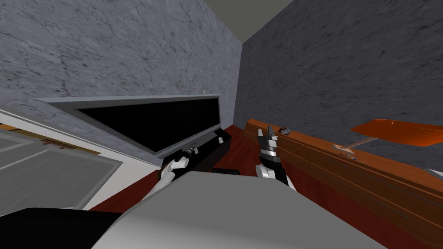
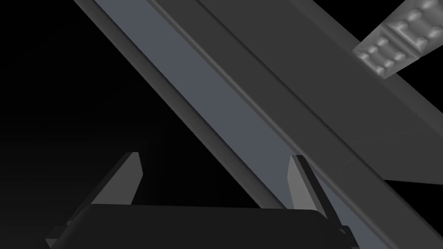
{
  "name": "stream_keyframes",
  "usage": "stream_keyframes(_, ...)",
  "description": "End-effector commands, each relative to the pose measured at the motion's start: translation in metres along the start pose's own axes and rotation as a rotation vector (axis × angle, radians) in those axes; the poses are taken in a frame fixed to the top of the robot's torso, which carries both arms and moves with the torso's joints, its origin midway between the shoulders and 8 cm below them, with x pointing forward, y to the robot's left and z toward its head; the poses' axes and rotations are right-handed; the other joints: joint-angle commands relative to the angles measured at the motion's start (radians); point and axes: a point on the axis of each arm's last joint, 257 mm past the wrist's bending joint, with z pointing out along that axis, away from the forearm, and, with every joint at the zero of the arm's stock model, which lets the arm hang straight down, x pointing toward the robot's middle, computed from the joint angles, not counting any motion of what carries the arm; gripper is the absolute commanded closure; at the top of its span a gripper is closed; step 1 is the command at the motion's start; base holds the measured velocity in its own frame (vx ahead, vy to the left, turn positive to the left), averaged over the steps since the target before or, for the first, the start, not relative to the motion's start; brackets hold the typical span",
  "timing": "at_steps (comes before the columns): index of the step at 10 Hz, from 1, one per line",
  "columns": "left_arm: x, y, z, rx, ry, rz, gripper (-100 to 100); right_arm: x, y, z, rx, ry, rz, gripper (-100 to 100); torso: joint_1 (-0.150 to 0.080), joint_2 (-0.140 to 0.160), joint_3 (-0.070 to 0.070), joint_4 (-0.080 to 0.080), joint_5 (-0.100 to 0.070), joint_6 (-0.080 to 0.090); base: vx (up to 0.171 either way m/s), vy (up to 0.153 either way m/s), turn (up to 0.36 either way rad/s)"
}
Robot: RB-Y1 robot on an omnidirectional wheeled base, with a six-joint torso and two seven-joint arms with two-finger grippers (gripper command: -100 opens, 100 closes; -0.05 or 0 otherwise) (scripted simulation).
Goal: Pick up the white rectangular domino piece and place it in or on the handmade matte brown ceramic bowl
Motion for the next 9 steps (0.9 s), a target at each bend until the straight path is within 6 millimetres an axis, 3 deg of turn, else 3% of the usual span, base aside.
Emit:
stream_keyframes(1, 0.001, 0.018, 0.006, -0.054, 0.02, 0.004, -100, 0.0, 0.0, 0.0, 0.0, 0.0, 0.0, 0, 0.0, 0.0, 0.0, 0.0, 0.0, 0.0, -0.01, 0.034, -0.241)
stream_keyframes(6, 0.003, 0.059, 0.005, -0.157, 0.046, 0.003, -100, 0.0, 0.0, 0.0, 0.0, 0.0, 0.0, 0, 0.001, 0.0, 0.0, 0.0, 0.0, 0.0, -0.01, 0.033, -0.118)
stream_keyframes(9, 0.007, 0.099, 0.003, -0.277, 0.095, -0.004, -100, 0.0, 0.0, 0.0, 0.0, 0.0, 0.0, 0, 0.001, 0.0, 0.0, 0.0, 0.0, 0.0, -0.014, 0.045, -0.254)
